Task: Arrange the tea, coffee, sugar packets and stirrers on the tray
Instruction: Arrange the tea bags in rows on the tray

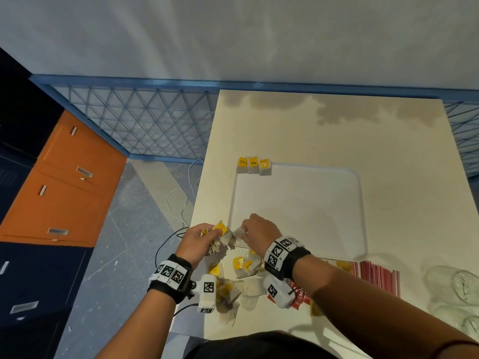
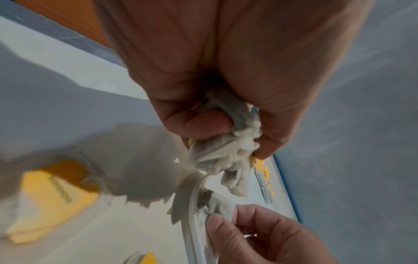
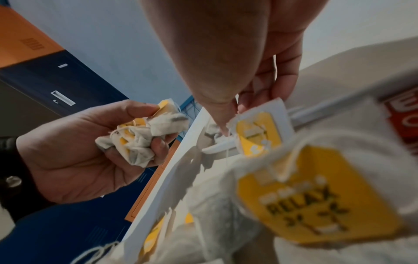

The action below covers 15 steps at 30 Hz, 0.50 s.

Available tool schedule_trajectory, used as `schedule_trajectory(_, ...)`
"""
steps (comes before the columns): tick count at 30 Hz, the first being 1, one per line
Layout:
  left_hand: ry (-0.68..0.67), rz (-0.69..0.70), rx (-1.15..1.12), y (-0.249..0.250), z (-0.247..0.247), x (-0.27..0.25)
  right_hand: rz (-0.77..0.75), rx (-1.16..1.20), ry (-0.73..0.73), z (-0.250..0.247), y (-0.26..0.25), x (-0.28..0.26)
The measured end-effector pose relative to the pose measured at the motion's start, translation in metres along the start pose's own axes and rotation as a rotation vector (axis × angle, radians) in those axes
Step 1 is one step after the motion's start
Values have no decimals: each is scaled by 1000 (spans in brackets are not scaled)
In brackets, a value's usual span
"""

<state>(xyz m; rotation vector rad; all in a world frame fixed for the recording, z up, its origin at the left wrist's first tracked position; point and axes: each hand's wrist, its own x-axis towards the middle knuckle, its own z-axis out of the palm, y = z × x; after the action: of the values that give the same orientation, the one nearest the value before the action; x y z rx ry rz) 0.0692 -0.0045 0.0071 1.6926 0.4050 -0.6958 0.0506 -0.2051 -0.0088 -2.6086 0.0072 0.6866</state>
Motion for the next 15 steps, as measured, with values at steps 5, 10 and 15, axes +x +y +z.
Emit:
schedule_trajectory(5, -9, -9, 17, 2, 1, 1, 18, 144, 13, -9, 5, -5)
schedule_trajectory(10, -39, 10, 50, 8, 7, 2, -33, 302, 69, -21, 12, -19)
schedule_trajectory(15, -67, 64, 95, 18, 15, 0, -21, 661, 92, -37, 14, -34)
